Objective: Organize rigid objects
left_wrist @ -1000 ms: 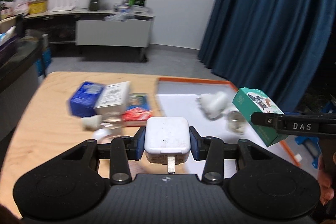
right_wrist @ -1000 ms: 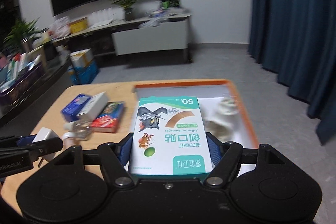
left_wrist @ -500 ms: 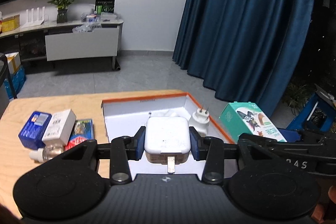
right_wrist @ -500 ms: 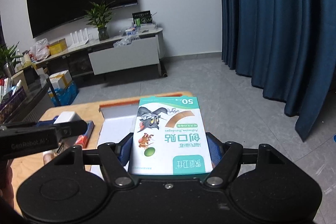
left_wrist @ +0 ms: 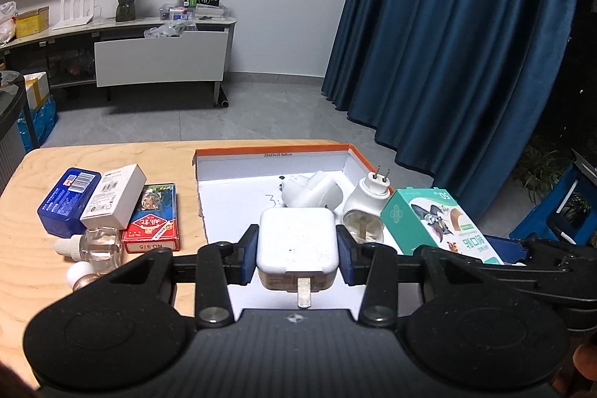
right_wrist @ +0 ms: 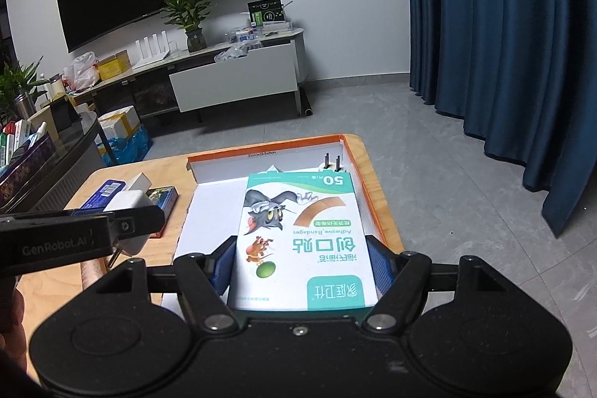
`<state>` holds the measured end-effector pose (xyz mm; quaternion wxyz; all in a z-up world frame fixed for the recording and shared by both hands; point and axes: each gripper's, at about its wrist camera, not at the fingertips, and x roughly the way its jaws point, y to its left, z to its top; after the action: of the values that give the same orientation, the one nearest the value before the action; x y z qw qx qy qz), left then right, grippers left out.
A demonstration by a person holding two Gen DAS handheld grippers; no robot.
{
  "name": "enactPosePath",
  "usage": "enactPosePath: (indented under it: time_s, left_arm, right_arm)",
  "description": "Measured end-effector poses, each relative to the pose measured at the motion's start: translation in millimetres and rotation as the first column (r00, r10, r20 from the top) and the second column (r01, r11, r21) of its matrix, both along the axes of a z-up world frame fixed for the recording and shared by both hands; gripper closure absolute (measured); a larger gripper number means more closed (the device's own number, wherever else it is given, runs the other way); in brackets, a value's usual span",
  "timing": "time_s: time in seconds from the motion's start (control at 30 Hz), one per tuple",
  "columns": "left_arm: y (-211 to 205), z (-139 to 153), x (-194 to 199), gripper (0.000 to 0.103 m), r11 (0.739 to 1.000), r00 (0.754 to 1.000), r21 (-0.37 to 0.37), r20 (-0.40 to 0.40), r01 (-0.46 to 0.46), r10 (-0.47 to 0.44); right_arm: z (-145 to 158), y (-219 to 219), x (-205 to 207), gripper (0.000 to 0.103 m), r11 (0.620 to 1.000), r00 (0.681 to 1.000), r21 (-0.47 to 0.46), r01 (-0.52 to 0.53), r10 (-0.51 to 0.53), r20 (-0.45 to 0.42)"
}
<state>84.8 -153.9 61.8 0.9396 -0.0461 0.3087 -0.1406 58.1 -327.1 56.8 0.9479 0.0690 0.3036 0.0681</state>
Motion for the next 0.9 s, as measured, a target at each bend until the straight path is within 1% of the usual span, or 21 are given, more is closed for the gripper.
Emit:
enactPosePath:
  time_s: [0.9]
  left_arm:
    - [0.4, -3.8, -4.8, 0.06, 1.0, 1.0, -0.011, -0.006, -0.01, 0.01]
  right_arm:
    - [3.8, -0.4, -3.1, 0.019, 1.0, 1.0, -0.013, -0.011, 0.011, 0.006]
